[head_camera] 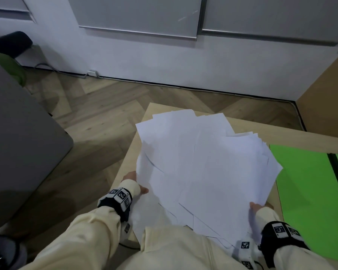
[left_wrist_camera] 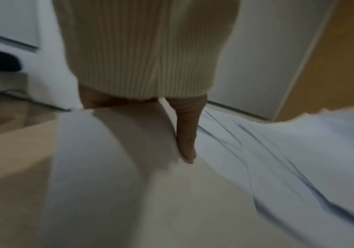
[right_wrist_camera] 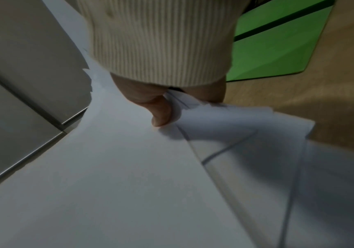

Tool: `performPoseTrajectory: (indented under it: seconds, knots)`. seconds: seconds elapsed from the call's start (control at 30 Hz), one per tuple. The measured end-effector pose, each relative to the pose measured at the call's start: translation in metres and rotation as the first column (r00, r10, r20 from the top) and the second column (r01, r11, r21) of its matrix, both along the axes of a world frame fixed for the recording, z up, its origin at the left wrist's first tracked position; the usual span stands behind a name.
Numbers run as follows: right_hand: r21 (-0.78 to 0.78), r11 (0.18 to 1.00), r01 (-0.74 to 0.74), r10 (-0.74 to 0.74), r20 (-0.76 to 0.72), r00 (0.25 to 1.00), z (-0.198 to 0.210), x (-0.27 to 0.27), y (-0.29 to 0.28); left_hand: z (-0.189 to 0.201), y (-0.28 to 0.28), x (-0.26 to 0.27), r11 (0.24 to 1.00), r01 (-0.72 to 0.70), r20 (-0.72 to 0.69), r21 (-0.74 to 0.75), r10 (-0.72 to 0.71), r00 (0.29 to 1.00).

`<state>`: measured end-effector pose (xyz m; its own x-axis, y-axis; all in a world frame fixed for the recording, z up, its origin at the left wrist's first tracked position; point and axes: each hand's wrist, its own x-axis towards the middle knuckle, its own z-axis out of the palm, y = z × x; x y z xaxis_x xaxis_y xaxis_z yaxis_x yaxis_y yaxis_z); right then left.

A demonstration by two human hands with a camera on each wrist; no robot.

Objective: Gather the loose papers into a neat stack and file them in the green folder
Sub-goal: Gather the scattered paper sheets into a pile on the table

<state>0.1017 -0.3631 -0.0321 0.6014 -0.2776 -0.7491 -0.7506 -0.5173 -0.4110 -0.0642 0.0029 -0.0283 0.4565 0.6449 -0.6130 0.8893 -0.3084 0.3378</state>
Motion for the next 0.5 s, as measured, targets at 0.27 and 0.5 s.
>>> performPoseTrajectory:
  seconds: [0.27, 0.5]
  knots:
    - [0.000, 1.000, 0.027, -0.027, 0.102, 0.994, 0.007, 0.006, 0.003, 0.022, 0.021, 0.007, 0.992, 0.116, 0.041, 0.048, -0.118, 0.992]
    - [0.051, 0.999, -0.008, -0.003, 0.213, 0.977, 0.010, 0.003, 0.013, 0.062, 0.034, 0.013, 0.901, 0.398, -0.239, 0.175, -0.353, 0.905]
